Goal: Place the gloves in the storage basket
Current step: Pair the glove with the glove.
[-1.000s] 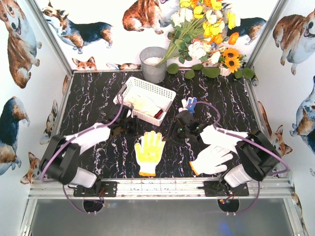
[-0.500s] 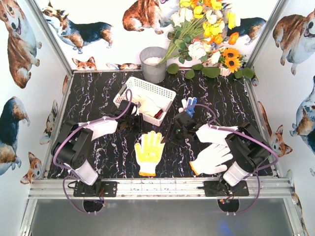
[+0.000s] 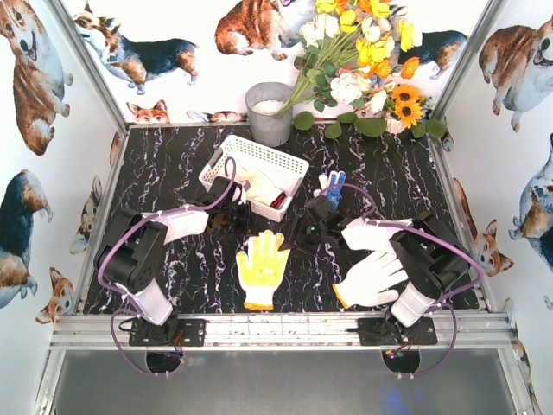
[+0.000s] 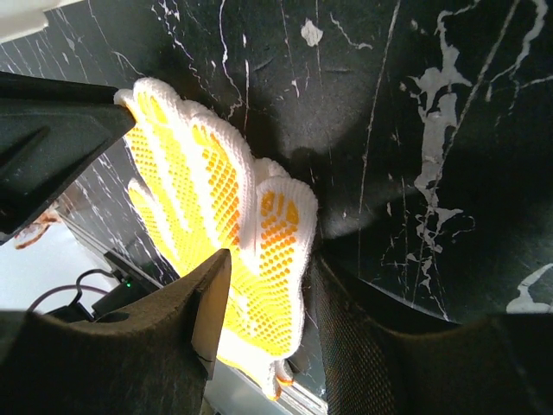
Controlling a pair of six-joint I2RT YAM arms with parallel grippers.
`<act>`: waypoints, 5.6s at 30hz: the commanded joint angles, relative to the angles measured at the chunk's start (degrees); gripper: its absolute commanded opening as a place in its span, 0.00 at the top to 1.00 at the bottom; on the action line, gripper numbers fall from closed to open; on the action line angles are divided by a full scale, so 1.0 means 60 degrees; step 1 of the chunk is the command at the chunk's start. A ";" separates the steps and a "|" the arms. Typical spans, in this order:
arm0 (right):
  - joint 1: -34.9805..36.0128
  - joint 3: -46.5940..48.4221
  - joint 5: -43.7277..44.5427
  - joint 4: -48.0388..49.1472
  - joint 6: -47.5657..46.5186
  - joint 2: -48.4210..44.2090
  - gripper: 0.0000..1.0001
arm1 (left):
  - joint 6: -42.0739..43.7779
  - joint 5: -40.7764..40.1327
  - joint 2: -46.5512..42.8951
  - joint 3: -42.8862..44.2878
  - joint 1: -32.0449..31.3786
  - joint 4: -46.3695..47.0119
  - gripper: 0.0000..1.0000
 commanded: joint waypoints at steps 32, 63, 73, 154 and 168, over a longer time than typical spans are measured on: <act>-0.0108 0.0479 0.0670 -0.0833 -0.0406 0.0301 0.55 | 0.0330 -0.0543 -0.0925 -0.0275 0.0153 -0.0264 1.00; 0.0632 0.0095 0.0781 -0.3144 -0.0655 -0.2245 0.46 | 0.0117 -0.0883 -0.1878 -0.0708 0.0331 -0.0555 0.53; 0.3169 -0.0222 0.0954 -0.2973 0.1122 -0.2695 0.50 | -0.0817 0.0090 -0.4648 -0.2520 -0.0202 -0.2513 0.44; 0.3630 0.1197 0.0848 -0.3211 0.0744 -0.1320 0.56 | -0.2564 -0.1766 -0.6589 -0.3083 -0.3198 -0.4176 0.57; 0.2120 0.1699 0.3431 -0.3297 -0.0517 -0.2597 0.56 | -0.1516 -0.1058 -0.5051 -0.1435 -0.1960 -0.2510 0.62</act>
